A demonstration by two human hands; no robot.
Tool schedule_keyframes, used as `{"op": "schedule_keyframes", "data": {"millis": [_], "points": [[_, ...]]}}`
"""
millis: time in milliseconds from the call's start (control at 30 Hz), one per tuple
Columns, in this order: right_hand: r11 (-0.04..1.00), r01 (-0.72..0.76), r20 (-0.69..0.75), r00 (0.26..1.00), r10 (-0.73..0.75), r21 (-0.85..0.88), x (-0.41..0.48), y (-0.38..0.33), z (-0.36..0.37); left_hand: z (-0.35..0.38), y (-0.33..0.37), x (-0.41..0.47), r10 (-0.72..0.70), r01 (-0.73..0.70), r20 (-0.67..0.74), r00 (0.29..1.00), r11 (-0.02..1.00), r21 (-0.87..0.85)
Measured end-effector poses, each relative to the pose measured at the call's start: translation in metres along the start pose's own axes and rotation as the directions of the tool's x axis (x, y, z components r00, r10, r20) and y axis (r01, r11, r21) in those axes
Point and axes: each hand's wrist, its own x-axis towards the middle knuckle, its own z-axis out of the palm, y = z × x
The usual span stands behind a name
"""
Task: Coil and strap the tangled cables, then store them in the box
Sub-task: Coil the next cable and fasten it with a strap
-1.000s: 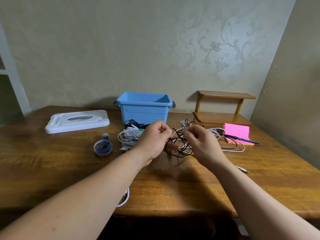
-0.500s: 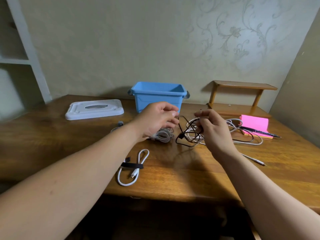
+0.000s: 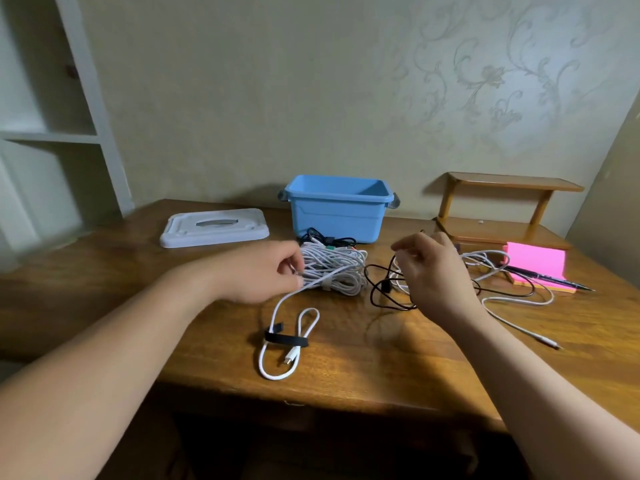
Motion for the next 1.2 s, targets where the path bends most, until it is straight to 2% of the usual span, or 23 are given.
{"op": "schedule_keyframes", "data": {"millis": [133,267,433,567,733,900,967,1067,1133,1200], "points": [[0.970,0.125,-0.010,0.991,-0.130,-0.208,-0.002,-0.009,0.009,0.014,-0.008,0.000,-0.069,0.053,0.118,0.991,0.989,0.137],[0.922,0.246,0.049,0.969,-0.242,-0.300,-0.002,-0.026,0.020,0.031,-0.011,0.015,0.004,0.001,-0.025,1.000,0.984,0.179],[0.895,0.237,0.217,0.962,-0.164,-0.377,0.009,-0.038,0.031,0.041,-0.019,0.033,0.047,-0.022,-0.229,0.972,0.994,0.107],[0.891,0.267,0.311,0.938,-0.153,-0.367,0.019,-0.040,0.038,0.041,-0.019,0.040,0.060,-0.050,-0.248,0.967,0.998,0.048],[0.871,0.385,0.269,0.912,-0.310,-0.304,0.013,-0.042,0.049,0.031,-0.026,0.028,0.040,-0.029,-0.212,0.976,0.998,0.057],[0.843,0.495,0.241,0.862,-0.446,-0.210,0.000,-0.050,0.054,0.008,-0.034,0.003,-0.055,0.061,-0.043,0.998,0.987,0.151],[0.868,0.487,0.360,0.831,-0.424,-0.101,-0.006,-0.061,0.053,0.003,-0.036,-0.004,-0.098,0.094,0.014,0.995,0.981,0.168],[0.892,0.447,0.630,0.712,-0.309,-0.068,-0.018,-0.078,0.058,0.008,-0.035,-0.008,-0.119,0.109,0.056,0.991,0.981,0.158],[0.886,0.459,0.685,0.666,-0.296,-0.064,-0.026,-0.083,0.065,0.017,-0.034,-0.006,-0.113,0.109,0.033,0.993,0.988,0.108],[0.912,0.404,0.665,0.699,-0.263,-0.064,-0.029,-0.082,0.066,0.027,-0.035,-0.003,-0.114,0.114,-0.022,0.993,0.993,0.021]]}}
